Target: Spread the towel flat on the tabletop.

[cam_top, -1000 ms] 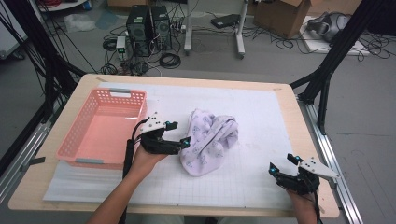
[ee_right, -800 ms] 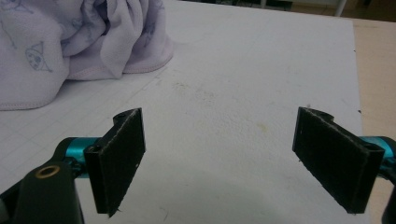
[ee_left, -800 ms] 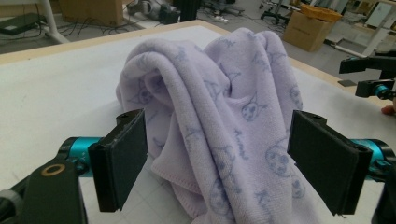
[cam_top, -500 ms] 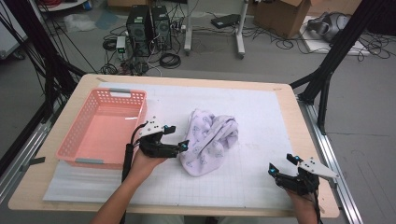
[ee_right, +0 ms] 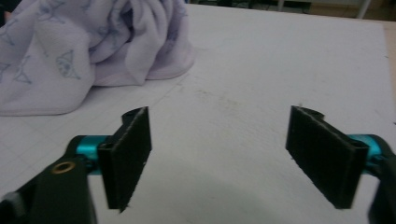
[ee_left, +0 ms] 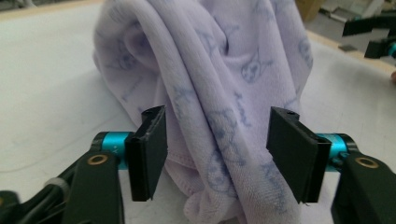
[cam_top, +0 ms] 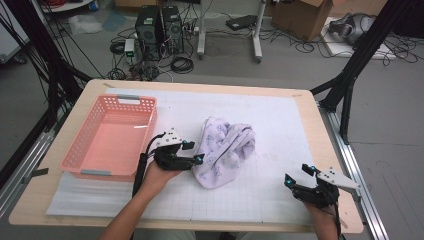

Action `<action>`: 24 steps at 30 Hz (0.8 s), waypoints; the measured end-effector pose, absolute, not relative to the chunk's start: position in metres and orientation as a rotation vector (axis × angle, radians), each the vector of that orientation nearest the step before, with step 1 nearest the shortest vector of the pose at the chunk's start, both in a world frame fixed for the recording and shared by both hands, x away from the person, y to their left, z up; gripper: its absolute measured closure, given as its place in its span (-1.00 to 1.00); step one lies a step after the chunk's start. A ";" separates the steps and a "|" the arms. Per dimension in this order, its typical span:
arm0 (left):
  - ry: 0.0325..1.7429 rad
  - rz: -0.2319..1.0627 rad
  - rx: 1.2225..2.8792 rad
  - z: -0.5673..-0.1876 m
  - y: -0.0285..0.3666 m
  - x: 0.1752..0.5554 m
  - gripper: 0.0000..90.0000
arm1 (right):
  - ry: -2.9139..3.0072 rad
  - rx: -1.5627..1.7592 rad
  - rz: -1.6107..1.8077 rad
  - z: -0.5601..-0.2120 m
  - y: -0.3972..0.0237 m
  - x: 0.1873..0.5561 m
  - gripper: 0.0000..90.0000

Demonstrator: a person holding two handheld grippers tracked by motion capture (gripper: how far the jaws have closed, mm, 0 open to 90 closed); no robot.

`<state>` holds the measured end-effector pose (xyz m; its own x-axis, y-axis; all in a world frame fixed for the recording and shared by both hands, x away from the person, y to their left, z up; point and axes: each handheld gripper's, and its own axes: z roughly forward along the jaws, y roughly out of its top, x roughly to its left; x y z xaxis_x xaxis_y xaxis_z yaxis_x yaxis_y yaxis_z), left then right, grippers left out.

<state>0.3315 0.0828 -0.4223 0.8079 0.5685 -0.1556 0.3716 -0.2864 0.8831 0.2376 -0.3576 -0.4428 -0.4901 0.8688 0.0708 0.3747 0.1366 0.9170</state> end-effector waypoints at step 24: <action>0.688 0.184 1.860 -0.443 0.090 0.316 0.75 | 2.265 1.068 1.287 -0.443 -0.257 0.294 0.60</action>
<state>0.3163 0.0900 -0.4431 0.8198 0.5388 -0.1938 0.3701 -0.2405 0.8973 0.2941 -0.2565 -0.4429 -0.6668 0.7409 0.0800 0.4478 0.3126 0.8377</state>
